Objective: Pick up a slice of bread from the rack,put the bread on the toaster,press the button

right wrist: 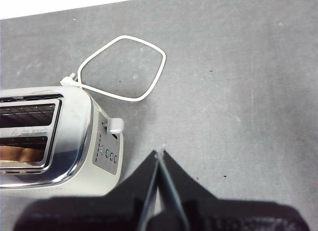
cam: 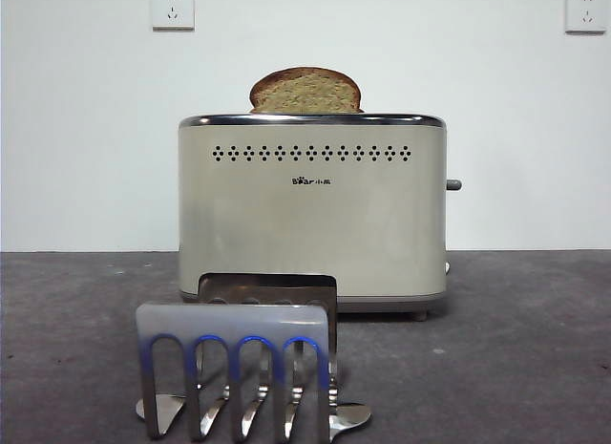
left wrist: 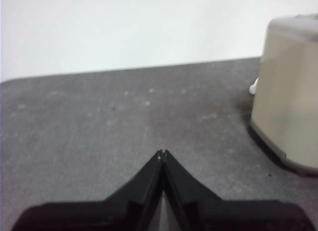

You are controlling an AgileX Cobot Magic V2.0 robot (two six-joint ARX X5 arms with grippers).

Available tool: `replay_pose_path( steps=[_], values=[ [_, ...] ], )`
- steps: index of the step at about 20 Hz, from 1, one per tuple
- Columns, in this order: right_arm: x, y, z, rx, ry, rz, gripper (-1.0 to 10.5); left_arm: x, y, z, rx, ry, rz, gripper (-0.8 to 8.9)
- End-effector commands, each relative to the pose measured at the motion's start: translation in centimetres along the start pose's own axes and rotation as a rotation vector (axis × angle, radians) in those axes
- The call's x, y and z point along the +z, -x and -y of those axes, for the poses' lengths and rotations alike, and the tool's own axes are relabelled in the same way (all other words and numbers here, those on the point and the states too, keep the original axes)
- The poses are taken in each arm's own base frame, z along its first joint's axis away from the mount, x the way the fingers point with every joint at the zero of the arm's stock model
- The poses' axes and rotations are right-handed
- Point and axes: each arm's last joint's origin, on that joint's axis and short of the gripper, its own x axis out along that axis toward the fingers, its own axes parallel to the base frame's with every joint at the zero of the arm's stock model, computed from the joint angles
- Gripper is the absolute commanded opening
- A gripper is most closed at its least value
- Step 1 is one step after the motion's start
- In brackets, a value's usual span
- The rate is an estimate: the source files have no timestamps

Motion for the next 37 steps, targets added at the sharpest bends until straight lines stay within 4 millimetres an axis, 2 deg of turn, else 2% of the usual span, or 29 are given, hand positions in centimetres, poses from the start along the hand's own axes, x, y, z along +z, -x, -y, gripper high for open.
replay_pose_path(
  steps=[1,5,9,31,34,36,37],
  values=[
    [0.0,-0.1,0.0,-0.001,0.008,-0.001,0.0,-0.6,0.1,0.0,0.015,-0.005,-0.001,-0.03],
    [0.0,-0.1,0.0,-0.001,0.008,-0.001,0.0,-0.9,0.4,-0.2,0.12,0.02,-0.024,-0.03],
    [0.0,-0.1,0.0,-0.001,0.008,-0.001,0.0,-1.5,0.5,-0.2,0.118,0.032,-0.088,-0.03],
    [-0.2,0.0,0.1,-0.017,0.007,-0.019,0.0,-1.6,0.2,0.2,0.078,0.09,-0.106,-0.03],
    [-1.3,0.8,0.5,-0.05,0.011,0.013,0.0,-1.6,0.2,0.2,0.078,0.091,-0.108,-0.03],
    [-3.0,1.0,0.8,-0.051,0.155,0.06,0.0,-1.6,0.2,0.2,0.078,0.091,-0.108,-0.03],
    [-4.1,1.0,1.1,-0.051,0.16,0.094,0.0,-1.6,0.2,0.2,0.078,0.091,-0.108,-0.03]
  ],
)
